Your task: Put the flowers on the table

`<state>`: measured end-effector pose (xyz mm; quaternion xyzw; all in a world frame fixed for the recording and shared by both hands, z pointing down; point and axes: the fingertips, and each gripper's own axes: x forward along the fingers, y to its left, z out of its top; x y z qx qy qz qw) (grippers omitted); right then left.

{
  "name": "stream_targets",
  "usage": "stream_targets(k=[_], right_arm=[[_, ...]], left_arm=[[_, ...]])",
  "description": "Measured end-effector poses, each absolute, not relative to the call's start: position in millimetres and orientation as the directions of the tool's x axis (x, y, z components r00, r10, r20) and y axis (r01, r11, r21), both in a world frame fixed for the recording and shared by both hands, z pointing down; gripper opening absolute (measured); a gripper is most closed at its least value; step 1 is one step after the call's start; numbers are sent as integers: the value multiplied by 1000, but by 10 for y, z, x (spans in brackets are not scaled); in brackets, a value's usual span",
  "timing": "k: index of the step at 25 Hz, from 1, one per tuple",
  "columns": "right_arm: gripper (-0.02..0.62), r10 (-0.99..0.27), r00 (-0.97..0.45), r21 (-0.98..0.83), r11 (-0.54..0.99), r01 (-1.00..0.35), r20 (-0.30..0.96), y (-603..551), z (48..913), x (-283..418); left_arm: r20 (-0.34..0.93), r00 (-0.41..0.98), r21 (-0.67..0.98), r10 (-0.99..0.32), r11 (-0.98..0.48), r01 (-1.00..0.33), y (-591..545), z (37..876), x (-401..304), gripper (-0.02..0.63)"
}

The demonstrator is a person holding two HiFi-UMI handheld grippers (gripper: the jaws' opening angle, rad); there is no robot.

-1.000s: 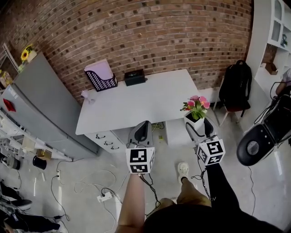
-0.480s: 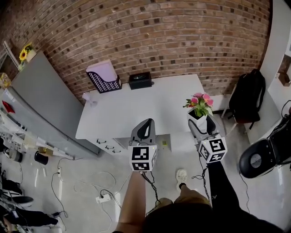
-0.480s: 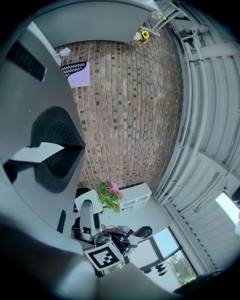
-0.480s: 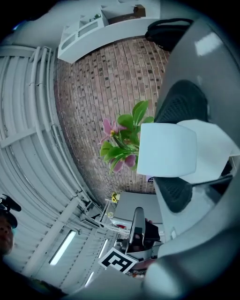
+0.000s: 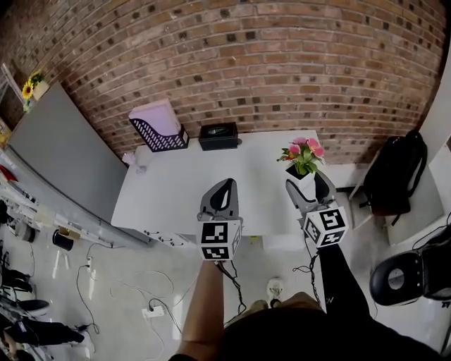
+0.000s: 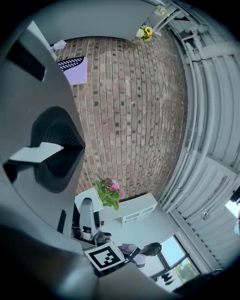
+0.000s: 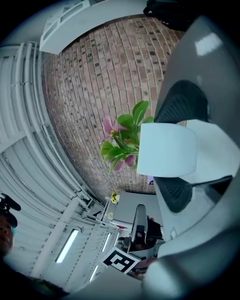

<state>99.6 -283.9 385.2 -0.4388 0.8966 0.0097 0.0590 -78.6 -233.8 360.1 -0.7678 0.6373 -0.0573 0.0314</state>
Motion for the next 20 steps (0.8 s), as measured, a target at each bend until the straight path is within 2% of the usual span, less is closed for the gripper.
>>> stream_targets(k=[13,20], right_arm=[[337,-722,-676,-68,690,-721,-151,-3724,3782,687],[337,-699,-698,-94,714,-694,-152,-3946,3817,397]], left_arm=[[59,135,-105,-989,-141,-984,-3219,3646,-1009,8],[70,159,-111,-985,-166,-980,-3511,3743,-1225,8]])
